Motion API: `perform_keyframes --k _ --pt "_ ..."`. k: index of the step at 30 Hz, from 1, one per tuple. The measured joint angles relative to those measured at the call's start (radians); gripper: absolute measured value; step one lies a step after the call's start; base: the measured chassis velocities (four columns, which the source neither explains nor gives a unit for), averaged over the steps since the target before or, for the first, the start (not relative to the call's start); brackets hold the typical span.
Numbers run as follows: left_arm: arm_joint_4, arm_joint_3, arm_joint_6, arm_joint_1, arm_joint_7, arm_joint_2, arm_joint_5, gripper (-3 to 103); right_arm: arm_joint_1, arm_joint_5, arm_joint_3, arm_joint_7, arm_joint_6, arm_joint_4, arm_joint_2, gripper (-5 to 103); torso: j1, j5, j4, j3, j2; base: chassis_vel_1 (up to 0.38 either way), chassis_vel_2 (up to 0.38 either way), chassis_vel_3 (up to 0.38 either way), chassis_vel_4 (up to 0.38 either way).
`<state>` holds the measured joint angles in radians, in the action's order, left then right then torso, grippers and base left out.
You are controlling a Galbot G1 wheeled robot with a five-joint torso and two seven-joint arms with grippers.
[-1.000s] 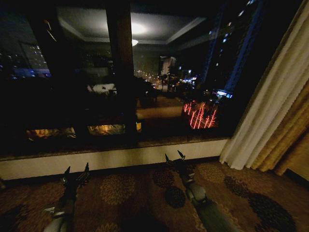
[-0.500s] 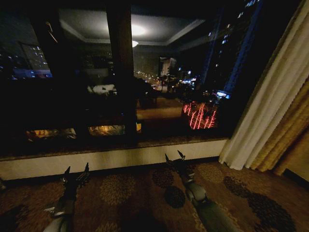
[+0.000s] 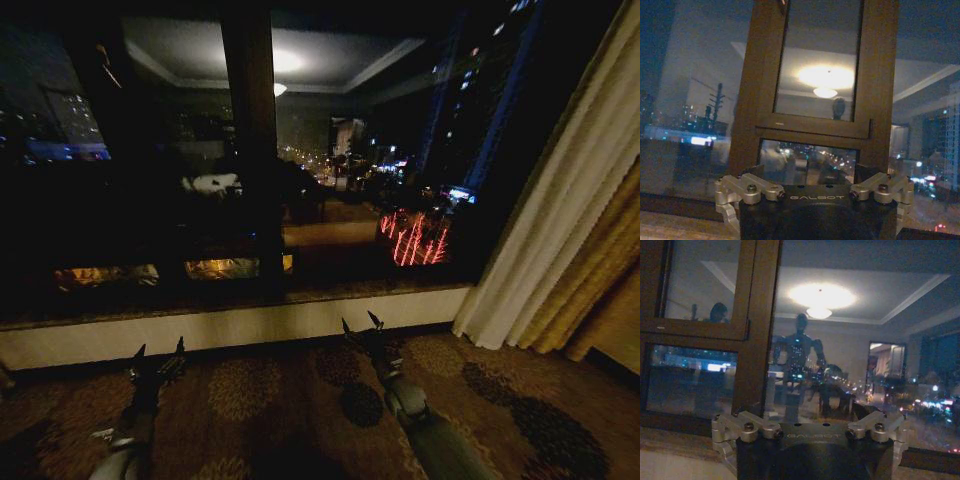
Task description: Open the curtains by pulling them apart, changing their state from closed to fully open.
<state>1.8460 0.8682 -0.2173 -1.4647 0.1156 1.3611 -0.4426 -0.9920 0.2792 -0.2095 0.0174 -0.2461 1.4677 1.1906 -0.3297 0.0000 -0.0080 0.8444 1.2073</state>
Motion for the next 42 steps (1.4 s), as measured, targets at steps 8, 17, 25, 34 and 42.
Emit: perform_keyframes --k 8,17,25,34,42 --pt "0.0 0.0 0.0 0.0 0.0 0.0 0.0 100 0.0 0.0 0.0 0.0 0.0 0.0 0.0 100 0.0 0.0003 -0.0001 0.0 0.0 0.016 -0.029 -0.015 0.019" --pt "0.0 0.0 0.0 0.0 0.0 0.0 0.0 100 0.0 0.0 0.0 0.0 0.0 0.0 0.0 100 0.0 -0.0002 0.0 0.0 0.0 0.0 0.0 0.0 0.0" --pt "0.0 0.0 0.0 0.0 0.0 0.0 0.0 100 0.0 0.0 0.0 0.0 0.0 0.0 0.0 100 0.0 -0.0001 0.0 0.0 0.0 0.0 0.0 0.0 0.0" --pt "0.0 0.0 0.0 0.0 0.0 0.0 0.0 100 0.0 0.0 0.0 0.0 0.0 0.0 0.0 100 0.0 -0.0001 0.0 0.0 0.0 0.0 0.0 0.0 0.0" --pt "0.0 0.0 0.0 0.0 0.0 0.0 0.0 100 0.0 0.0 0.0 0.0 0.0 0.0 0.0 100 0.0 -0.0001 0.0 0.0 0.0 0.042 -0.037 -0.048 0.04"
